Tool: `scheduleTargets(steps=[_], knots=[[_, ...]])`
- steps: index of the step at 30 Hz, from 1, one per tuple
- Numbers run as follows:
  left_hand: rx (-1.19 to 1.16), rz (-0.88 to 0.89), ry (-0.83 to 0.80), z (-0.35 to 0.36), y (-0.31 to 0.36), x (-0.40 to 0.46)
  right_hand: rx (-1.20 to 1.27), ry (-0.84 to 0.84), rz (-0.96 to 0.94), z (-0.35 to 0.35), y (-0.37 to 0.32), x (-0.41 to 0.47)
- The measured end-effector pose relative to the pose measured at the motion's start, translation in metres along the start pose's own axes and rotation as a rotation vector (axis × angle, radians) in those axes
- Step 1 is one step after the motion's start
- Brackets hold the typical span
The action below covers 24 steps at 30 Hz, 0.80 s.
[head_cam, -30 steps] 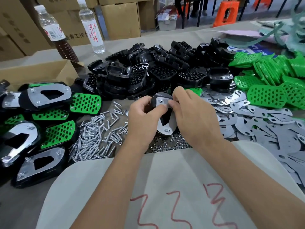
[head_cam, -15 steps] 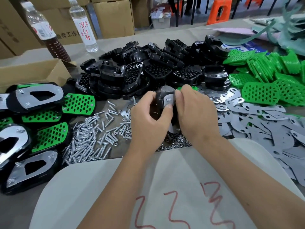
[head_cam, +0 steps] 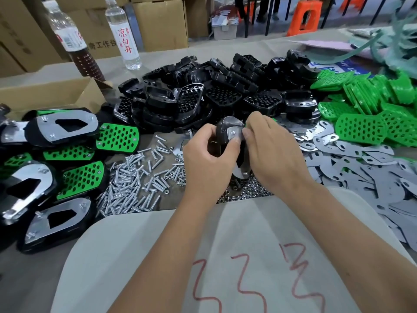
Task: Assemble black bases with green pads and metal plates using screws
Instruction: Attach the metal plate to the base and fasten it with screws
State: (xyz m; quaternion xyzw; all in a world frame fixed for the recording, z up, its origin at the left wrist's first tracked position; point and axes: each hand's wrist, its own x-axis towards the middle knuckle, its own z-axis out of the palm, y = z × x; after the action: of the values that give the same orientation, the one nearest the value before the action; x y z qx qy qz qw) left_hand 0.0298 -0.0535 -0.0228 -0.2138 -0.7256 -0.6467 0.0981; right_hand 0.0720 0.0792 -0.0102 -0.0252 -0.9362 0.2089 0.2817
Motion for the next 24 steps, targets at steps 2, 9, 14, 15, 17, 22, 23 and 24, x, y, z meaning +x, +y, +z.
scheduleTargets(steps=[2,9,14,15,17,22,23,24], knots=[[0.003,-0.003,0.014,0.0002,0.0002,-0.0002,-0.032,0.01,-0.011,0.0014,-0.003,0.0001],[-0.011,-0.029,0.02,-0.0012,0.0002,0.001,-0.027,0.059,0.036,0.0015,-0.0044,-0.0009],[-0.02,-0.055,0.027,-0.004,-0.0005,0.0029,-0.011,0.002,-0.028,0.004,-0.0069,-0.0003],[-0.017,-0.059,0.025,-0.0042,-0.0003,0.0026,-0.017,0.01,-0.024,0.0047,-0.0063,-0.0001],[-0.014,-0.052,0.019,-0.0038,0.0011,0.0016,-0.024,0.036,-0.001,0.0053,-0.0061,-0.0003],[0.007,0.003,0.007,-0.0011,0.004,-0.0006,-0.028,0.118,0.114,0.0067,-0.0087,-0.0017],[0.011,0.009,0.009,-0.0009,0.0038,-0.0003,-0.009,0.126,0.128,0.0075,-0.0081,-0.0018],[0.016,0.011,0.019,-0.001,0.0032,0.0003,0.026,0.132,0.136,0.0078,-0.0072,-0.0017]])
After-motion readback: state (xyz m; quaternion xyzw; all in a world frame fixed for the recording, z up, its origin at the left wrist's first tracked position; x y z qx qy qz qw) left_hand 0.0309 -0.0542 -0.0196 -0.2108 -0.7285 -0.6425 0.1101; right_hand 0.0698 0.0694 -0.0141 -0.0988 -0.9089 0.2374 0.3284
